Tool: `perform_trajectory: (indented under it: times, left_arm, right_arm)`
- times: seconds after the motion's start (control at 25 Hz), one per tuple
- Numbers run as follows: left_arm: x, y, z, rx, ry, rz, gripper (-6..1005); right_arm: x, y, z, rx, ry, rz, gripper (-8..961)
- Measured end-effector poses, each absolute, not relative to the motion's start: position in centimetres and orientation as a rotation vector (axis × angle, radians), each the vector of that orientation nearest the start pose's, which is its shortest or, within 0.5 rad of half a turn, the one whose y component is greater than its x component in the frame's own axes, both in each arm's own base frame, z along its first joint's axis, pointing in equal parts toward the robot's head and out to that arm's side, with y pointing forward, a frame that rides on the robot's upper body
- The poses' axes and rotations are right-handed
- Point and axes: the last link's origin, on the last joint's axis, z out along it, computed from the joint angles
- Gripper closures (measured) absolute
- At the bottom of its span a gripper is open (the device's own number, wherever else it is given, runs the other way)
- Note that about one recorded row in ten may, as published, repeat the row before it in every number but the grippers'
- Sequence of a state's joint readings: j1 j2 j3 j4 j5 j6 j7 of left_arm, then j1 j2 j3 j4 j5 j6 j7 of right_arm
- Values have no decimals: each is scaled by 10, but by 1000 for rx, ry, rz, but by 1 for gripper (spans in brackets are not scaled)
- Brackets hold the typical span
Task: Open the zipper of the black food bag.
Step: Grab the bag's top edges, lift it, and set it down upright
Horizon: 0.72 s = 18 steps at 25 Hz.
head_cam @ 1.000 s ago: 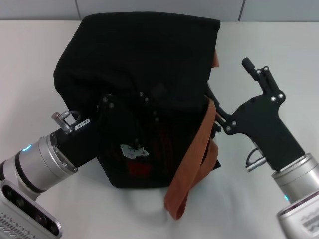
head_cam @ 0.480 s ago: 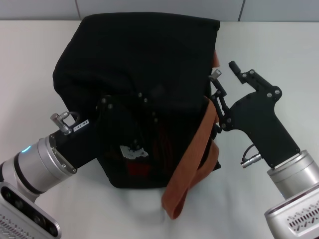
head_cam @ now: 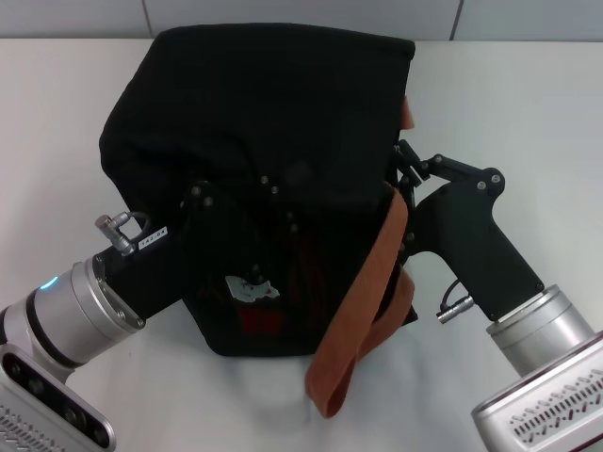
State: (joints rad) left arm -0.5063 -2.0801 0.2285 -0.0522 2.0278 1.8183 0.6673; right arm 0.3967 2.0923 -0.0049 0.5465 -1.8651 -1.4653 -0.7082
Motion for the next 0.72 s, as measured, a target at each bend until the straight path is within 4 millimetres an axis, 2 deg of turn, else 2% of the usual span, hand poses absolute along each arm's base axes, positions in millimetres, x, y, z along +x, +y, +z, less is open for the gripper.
perform_trajectory:
  times: [0.16, 0.28, 0.32, 0.36, 0.4, 0.52, 0.72]
  left_arm:
    - [-234, 250, -53, -1813, 990, -784, 908]
    - [-234, 251, -52, -1809, 986, -784, 908]
    - [-233, 251, -52, -1802, 970, -786, 908]
    - [-233, 251, -52, -1802, 970, -786, 908]
    - [-233, 252, -51, -1797, 959, -785, 908]
    - [-233, 254, -50, -1787, 927, -779, 907]
    - [-234, 256, -49, -1781, 904, -769, 907]
  right_arm:
    - [218, 241, -106, -1846, -205, 667, 952]
    - [224, 241, -106, -1839, -164, 636, 953]
    - [236, 240, -108, -1854, -122, 572, 953]
    - [236, 240, -108, -1854, -122, 572, 953]
    - [245, 239, -109, -1865, -98, 529, 953]
    - [281, 227, -108, -1891, -14, 377, 953]
    - [298, 217, -107, -1900, 8, 305, 954]
